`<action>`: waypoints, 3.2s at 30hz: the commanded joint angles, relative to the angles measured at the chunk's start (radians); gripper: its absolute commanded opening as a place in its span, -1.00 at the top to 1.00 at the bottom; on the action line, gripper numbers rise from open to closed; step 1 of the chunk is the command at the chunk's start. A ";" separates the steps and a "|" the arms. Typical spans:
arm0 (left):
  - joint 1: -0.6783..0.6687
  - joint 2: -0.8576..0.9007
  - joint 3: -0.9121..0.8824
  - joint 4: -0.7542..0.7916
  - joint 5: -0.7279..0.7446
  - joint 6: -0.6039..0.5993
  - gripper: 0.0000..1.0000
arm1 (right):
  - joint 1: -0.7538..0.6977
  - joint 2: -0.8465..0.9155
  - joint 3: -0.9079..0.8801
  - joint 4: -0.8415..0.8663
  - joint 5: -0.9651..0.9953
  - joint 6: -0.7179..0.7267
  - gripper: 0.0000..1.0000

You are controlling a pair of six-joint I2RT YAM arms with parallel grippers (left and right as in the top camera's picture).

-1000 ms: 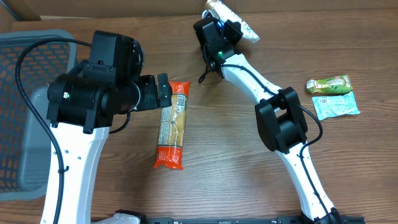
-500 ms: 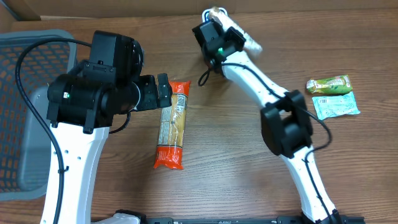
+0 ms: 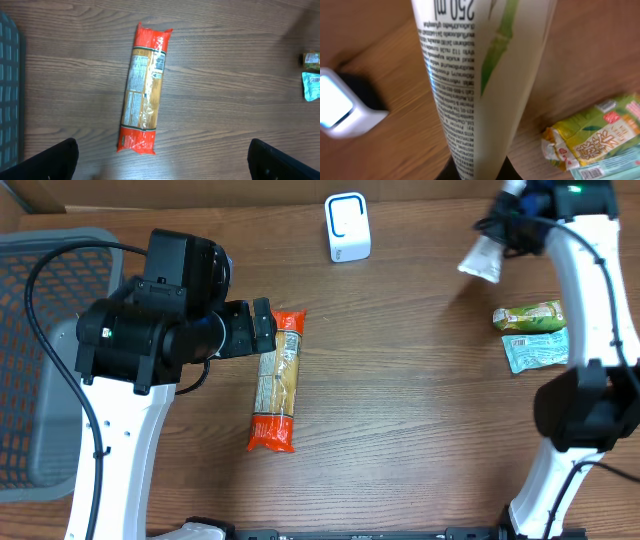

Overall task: Scan the item barcode
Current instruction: 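Carry the white tube right and lower it beside the pouch, then move the right gripper to the spaghetti pack and grasp it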

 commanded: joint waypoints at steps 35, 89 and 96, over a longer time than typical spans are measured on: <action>-0.002 0.002 0.015 0.001 -0.003 0.023 -0.99 | -0.026 -0.177 -0.322 -0.028 -0.492 -0.102 -0.98; -0.002 0.002 0.015 0.001 -0.003 0.023 -0.99 | 0.754 0.065 -0.948 1.048 -0.517 0.502 0.85; -0.002 0.002 0.015 0.001 -0.003 0.023 -0.99 | 0.625 0.033 -0.948 1.033 -0.739 0.345 0.93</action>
